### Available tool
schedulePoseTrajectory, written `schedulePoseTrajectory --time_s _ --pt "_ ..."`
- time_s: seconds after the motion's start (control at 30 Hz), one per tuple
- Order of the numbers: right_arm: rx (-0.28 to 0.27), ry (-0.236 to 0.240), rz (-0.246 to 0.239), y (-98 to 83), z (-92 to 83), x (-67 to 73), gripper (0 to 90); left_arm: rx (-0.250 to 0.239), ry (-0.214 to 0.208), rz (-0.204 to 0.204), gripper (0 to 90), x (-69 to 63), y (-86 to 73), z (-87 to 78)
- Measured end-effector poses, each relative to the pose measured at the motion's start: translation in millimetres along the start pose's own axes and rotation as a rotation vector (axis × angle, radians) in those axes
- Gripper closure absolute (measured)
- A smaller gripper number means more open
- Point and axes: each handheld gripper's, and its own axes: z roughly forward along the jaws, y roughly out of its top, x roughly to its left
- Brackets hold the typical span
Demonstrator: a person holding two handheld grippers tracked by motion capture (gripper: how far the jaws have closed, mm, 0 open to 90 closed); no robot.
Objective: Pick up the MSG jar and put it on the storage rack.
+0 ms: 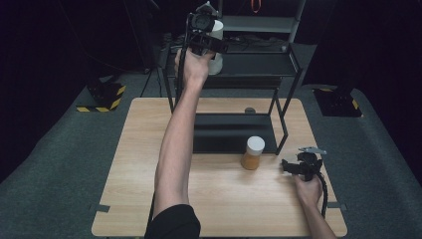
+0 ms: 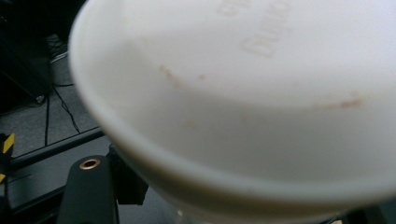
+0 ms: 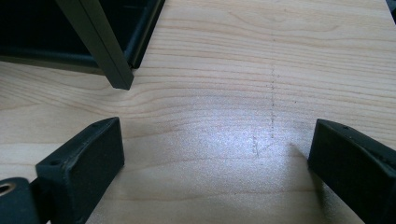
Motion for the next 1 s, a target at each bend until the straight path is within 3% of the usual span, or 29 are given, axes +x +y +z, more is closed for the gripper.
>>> schedulePoseTrajectory --time_s 0.8,0.87,1.0 --pt "0.000 0.000 0.000 0.0 0.0 0.0 2.5 -0.038 -0.010 -0.008 30.8 3.7 -12.1 6.1" --pt "0.000 0.000 0.000 0.0 0.0 0.0 2.5 -0.036 -0.031 -0.021 26.0 7.8 -12.3 6.5" --pt "0.000 0.000 0.000 0.0 0.0 0.0 2.5 -0.045 -0.007 -0.023 15.6 7.5 -15.4 3.7"
